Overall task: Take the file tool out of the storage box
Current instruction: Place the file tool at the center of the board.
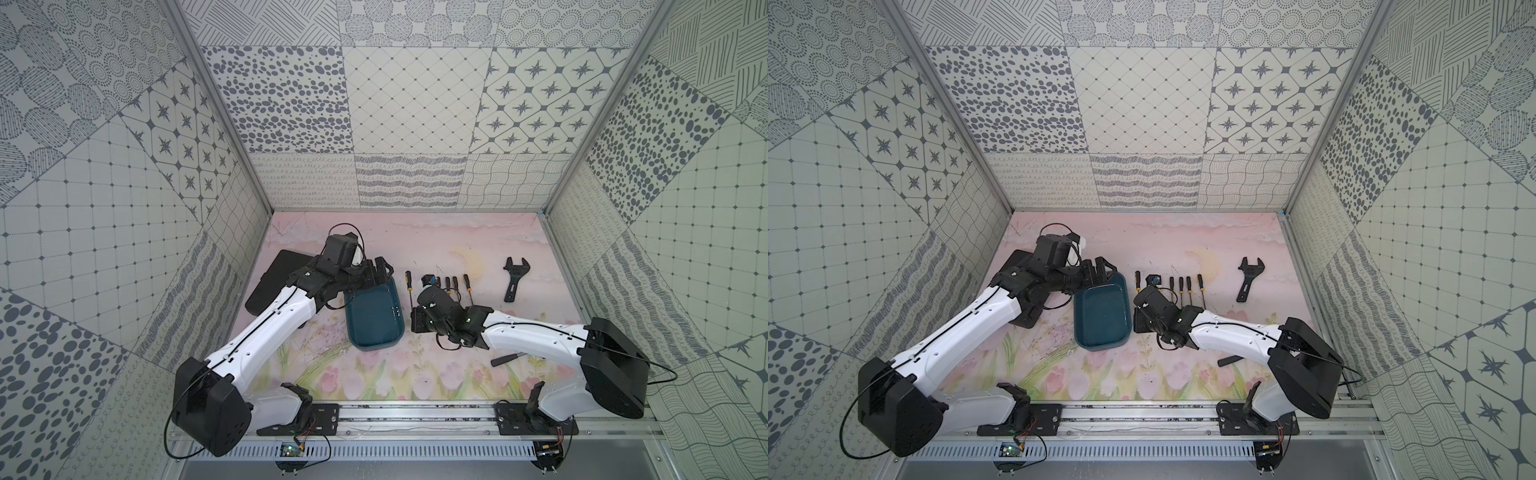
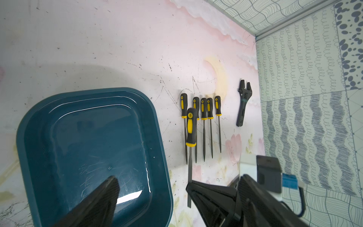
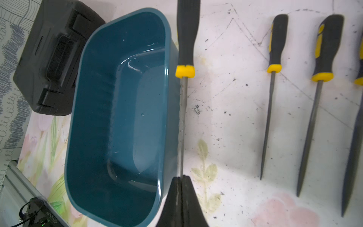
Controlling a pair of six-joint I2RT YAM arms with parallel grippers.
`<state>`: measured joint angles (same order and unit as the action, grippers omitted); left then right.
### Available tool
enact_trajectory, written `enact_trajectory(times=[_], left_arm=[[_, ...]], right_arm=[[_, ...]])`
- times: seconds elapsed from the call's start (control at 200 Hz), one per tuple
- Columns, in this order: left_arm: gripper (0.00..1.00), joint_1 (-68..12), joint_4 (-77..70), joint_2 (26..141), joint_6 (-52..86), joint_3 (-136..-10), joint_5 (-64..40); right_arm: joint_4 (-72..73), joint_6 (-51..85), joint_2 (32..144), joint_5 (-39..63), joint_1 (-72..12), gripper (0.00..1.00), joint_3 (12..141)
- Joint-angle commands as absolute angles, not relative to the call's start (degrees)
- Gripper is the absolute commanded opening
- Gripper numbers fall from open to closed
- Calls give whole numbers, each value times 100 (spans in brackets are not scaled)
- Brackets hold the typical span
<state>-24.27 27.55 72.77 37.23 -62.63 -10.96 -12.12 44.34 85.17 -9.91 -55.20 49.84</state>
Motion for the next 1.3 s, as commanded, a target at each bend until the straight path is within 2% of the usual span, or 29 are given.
enact_trajectory(times=[0.0,0.4,1.241,1.296], left_arm=[[99,-2421,3532,6978,3073,-6231,-1233],[99,-2419,4645,6123,3032,-6234,-450],[99,-2423,4527,5707,3066,-5818,-475],[99,-2420,4525,5717,3066,-5822,-467]], right_arm=[[-1287,4333,8780,-1322,-5404,0,5241],[-1879,4215,9778,-1687,-5249,0,5952],[-2461,4154,10665,-1898,-5101,0,6494],[-2467,4155,10670,-1894,-5099,3,6486]])
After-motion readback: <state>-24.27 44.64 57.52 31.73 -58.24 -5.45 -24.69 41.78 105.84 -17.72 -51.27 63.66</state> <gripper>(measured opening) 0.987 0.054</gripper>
